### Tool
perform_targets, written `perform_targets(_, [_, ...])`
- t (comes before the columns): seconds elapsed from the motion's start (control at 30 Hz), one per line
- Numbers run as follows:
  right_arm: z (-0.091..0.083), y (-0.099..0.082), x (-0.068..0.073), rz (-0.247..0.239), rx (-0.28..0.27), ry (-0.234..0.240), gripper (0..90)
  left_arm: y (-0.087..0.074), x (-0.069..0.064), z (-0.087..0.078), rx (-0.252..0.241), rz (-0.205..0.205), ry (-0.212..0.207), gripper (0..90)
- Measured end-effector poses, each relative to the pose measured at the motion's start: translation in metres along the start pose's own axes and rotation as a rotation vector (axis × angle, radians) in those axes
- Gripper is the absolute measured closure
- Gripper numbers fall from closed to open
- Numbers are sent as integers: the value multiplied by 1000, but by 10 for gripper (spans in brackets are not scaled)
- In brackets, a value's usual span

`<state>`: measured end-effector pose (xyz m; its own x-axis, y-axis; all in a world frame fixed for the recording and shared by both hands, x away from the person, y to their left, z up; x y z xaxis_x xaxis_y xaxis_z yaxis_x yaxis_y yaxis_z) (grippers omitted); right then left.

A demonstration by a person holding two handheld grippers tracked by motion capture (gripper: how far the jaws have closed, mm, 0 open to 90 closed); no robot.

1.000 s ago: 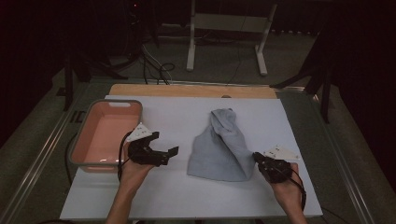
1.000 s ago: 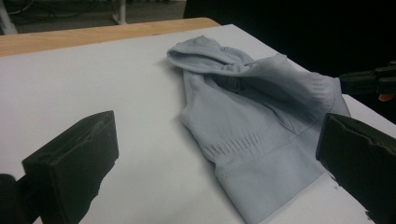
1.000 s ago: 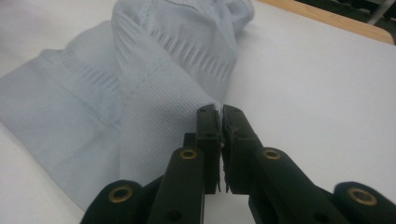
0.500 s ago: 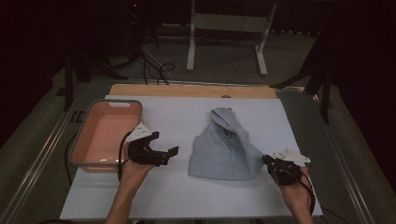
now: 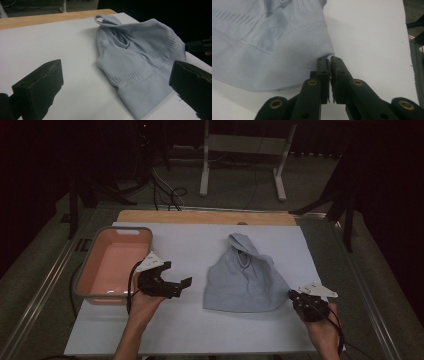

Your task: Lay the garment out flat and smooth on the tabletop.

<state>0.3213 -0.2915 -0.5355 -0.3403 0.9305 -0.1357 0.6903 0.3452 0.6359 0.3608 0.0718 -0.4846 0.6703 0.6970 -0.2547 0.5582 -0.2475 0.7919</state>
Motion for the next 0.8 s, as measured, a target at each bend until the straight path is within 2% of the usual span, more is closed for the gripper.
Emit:
perform_targets(0.4, [-4,-10,-9,7,17,-20,851,0,-1,1,3,2,-3,3])
perform_targets(0.8, [-8,-17,-10,4,27,-27,852,0,-1,2,4,3,-4,3])
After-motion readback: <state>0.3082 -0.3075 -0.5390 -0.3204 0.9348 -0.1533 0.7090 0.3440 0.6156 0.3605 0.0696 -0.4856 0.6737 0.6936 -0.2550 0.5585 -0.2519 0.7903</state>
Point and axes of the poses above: each handheld gripper's, and its own axes: z roughly forward along the jaws, y roughly out of its top, x roughly to its left, the point moved 10 cm from there along z, roughly forward along the jaws, and after that the axes turned 8 degrees about x, right-handed, at the moved point
